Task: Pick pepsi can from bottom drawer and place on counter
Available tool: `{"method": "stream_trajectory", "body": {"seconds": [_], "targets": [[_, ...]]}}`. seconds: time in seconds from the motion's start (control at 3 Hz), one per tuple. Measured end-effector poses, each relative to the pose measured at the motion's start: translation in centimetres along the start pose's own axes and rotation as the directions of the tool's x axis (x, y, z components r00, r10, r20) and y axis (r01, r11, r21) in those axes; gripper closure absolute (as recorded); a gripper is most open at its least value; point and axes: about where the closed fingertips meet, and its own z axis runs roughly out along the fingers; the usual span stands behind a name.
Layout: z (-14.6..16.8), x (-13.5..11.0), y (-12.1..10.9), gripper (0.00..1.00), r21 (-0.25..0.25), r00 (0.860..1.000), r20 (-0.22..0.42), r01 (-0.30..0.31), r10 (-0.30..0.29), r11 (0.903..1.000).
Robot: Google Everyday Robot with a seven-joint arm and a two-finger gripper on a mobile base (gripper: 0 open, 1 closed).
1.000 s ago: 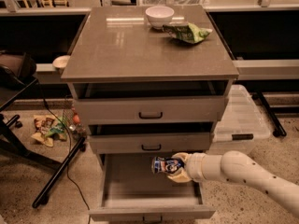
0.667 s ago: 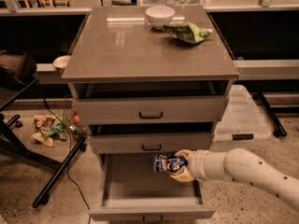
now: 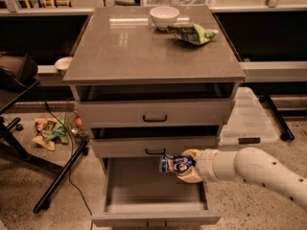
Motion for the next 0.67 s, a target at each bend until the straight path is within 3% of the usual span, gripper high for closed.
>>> {"method": "stream_trajectory", "body": {"seconds": [0.67], "targets": [[-9.6,-3.6,-4.7,1.0,0.052,0.993,0.118,0.004,-0.01,0.9986]]}}
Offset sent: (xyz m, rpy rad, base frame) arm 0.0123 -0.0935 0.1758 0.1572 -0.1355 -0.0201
